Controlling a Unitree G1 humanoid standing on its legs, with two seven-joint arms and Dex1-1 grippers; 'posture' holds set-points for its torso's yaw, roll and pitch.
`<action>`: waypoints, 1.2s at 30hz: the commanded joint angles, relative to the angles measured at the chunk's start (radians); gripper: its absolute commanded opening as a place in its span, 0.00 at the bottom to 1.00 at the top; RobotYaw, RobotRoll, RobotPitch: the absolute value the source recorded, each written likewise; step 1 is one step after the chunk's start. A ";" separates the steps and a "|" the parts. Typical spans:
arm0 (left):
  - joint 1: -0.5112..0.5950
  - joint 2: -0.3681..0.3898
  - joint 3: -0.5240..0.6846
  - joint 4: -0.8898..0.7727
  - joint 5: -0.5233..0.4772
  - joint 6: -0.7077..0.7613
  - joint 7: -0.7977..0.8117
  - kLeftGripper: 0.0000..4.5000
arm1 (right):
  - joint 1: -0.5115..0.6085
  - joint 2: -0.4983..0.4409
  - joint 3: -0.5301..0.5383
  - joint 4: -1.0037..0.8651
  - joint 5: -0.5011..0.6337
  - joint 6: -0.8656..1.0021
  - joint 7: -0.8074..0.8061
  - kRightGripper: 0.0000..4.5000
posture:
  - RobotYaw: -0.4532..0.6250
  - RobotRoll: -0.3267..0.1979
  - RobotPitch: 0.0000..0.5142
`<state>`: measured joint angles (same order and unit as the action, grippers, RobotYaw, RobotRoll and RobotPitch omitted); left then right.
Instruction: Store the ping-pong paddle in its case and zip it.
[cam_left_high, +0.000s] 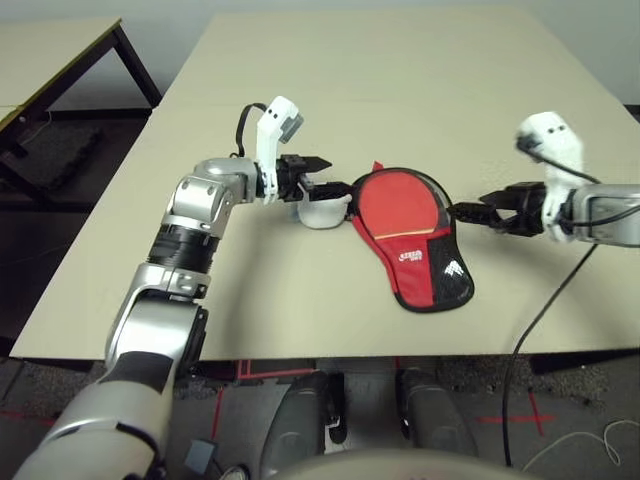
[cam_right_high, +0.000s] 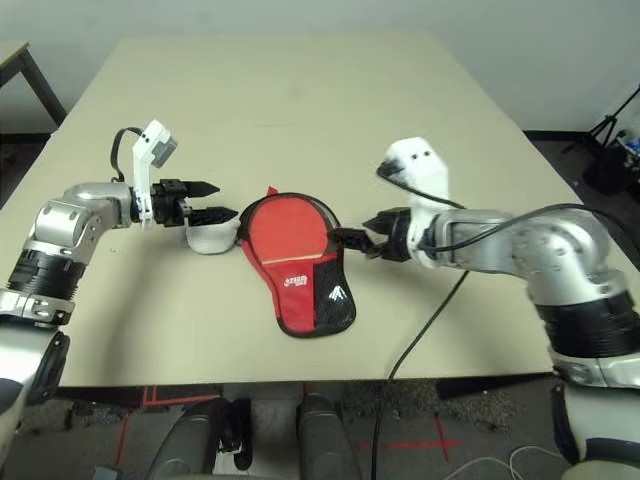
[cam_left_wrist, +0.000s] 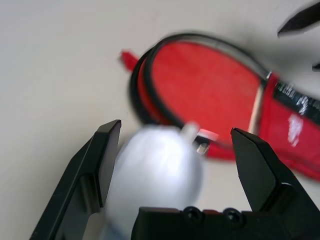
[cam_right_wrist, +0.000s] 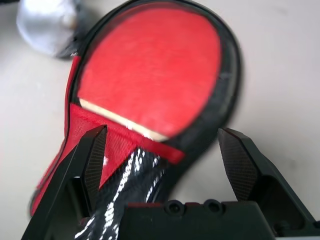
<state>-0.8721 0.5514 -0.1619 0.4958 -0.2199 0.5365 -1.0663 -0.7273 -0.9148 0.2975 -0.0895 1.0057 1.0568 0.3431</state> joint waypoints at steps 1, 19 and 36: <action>-0.021 0.017 -0.022 0.058 0.057 -0.073 -0.019 1.00 | -0.040 0.071 0.060 0.050 -0.163 -0.058 0.115 0.99 | 0.35 0.62 0.21; -0.030 -0.054 -0.104 0.239 0.239 -0.307 -0.040 1.00 | -0.077 0.192 0.152 0.119 -0.539 0.016 0.405 0.99 | 0.37 0.62 0.21; 0.017 -0.076 -0.137 0.151 0.234 -0.227 -0.192 0.81 | -0.051 0.307 0.172 0.130 -0.680 -0.044 0.491 1.00 | 0.38 0.62 0.22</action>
<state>-0.8765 0.4647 -0.2949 0.6697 0.0126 0.2906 -1.2449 -0.7883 -0.6158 0.4522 0.0261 0.3464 1.0294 0.8292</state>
